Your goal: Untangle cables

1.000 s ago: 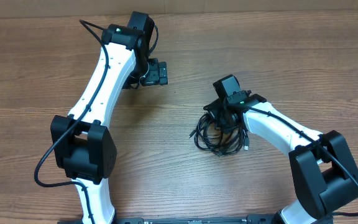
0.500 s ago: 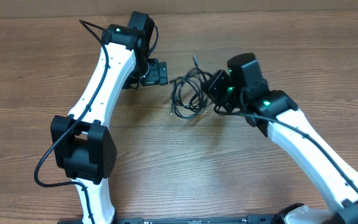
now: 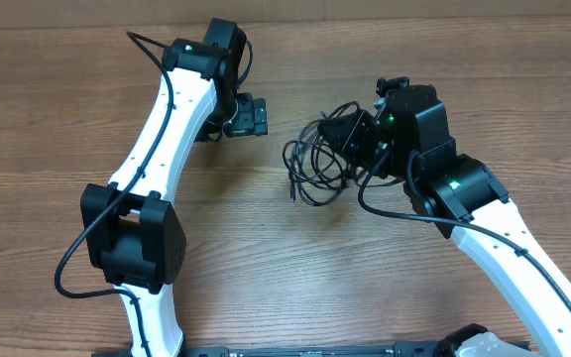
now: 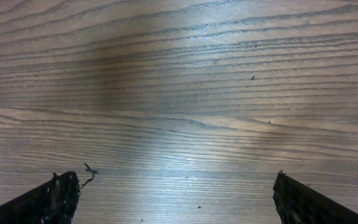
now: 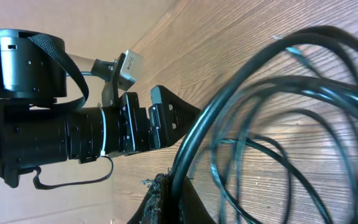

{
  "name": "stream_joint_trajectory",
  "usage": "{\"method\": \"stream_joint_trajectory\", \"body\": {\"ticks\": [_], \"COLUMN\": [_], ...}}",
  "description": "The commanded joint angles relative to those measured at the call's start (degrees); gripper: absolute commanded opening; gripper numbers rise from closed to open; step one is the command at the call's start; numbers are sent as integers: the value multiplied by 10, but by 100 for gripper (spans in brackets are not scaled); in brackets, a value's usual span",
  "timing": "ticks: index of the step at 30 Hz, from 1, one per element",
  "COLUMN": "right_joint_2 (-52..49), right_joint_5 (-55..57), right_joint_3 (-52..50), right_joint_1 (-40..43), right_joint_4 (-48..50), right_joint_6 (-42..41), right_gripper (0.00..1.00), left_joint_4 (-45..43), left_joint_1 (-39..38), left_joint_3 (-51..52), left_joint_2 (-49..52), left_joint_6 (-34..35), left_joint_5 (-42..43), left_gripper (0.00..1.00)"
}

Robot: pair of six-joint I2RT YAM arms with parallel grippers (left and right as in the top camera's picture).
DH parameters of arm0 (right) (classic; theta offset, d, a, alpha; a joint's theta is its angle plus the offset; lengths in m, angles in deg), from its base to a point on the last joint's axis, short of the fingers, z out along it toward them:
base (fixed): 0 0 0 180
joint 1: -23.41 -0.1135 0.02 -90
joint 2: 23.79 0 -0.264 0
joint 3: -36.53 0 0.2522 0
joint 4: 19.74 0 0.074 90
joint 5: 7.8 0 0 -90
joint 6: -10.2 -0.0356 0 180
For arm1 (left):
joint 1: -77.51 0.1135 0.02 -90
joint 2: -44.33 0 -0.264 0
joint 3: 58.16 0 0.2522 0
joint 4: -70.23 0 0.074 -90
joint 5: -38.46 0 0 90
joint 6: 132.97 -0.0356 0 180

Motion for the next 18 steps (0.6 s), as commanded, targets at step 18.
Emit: {"method": "stream_joint_trajectory", "body": {"ticks": [18], "right_joint_2": [10], "right_joint_5": [-8], "right_joint_3": [19], "right_joint_1": [-3], "right_joint_4": [-32], "right_joint_6": [55], "right_gripper": [4], "left_joint_4": [-41], "left_joint_1": [1], "left_joint_3": [-9], "left_joint_2": [-14], "left_joint_6": [12], "left_joint_5": [126], "left_gripper": [100]}}
